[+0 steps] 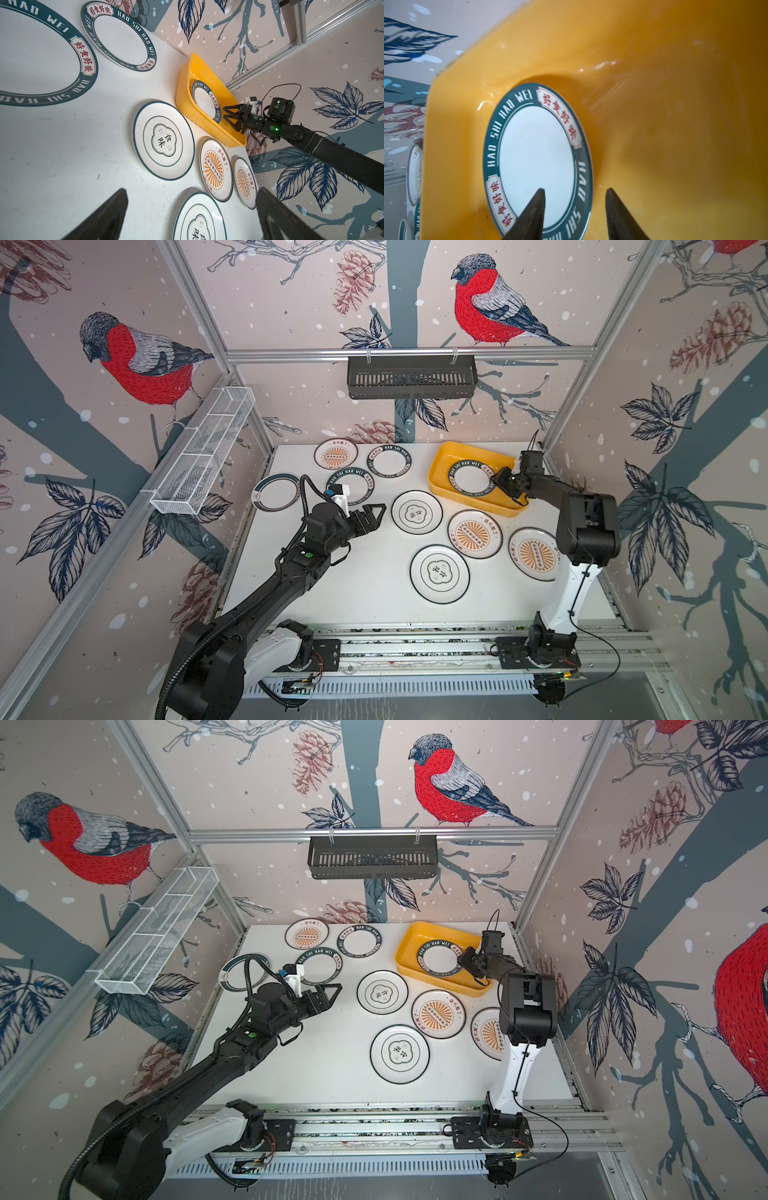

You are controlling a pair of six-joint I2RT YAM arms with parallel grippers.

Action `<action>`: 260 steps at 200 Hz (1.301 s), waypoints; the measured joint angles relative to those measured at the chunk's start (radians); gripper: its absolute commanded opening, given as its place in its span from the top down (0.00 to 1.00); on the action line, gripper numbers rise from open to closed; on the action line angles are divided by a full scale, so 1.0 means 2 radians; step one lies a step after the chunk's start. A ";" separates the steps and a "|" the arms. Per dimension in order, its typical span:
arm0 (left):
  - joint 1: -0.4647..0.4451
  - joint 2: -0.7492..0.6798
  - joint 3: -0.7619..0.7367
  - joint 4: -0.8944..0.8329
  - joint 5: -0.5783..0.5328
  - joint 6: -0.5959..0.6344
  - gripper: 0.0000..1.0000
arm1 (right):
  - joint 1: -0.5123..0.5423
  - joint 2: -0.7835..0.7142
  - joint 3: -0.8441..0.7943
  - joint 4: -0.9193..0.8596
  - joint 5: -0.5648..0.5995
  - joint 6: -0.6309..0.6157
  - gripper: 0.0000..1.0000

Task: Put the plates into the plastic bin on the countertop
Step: 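Lower the plate into the yellow bin and open the right gripper, then move the right gripper to the white cloud-print plate while the left gripper approaches it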

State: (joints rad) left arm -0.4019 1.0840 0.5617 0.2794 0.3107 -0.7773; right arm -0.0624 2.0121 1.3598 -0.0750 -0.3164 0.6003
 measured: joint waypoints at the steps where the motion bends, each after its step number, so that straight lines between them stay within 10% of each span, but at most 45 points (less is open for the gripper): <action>1: 0.000 0.000 0.000 0.000 0.000 0.000 0.04 | 0.000 -0.001 0.000 0.001 0.000 0.000 0.49; 121: 0.000 0.031 -0.016 0.004 0.014 -0.004 0.04 | 0.065 -0.160 -0.075 0.019 -0.010 -0.040 0.28; 170: 0.000 0.043 -0.016 0.010 0.028 -0.004 0.04 | 0.112 -0.276 -0.197 0.024 -0.017 -0.041 0.00; 260: -0.024 0.058 -0.012 0.003 0.086 0.025 0.04 | 0.208 -0.486 -0.373 -0.006 -0.008 -0.020 0.00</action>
State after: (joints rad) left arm -0.4492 1.2003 0.5373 0.2855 0.4820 -0.7269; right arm 0.3546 1.0405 0.6147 -0.0875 -0.3332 0.5610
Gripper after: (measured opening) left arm 0.962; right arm 0.996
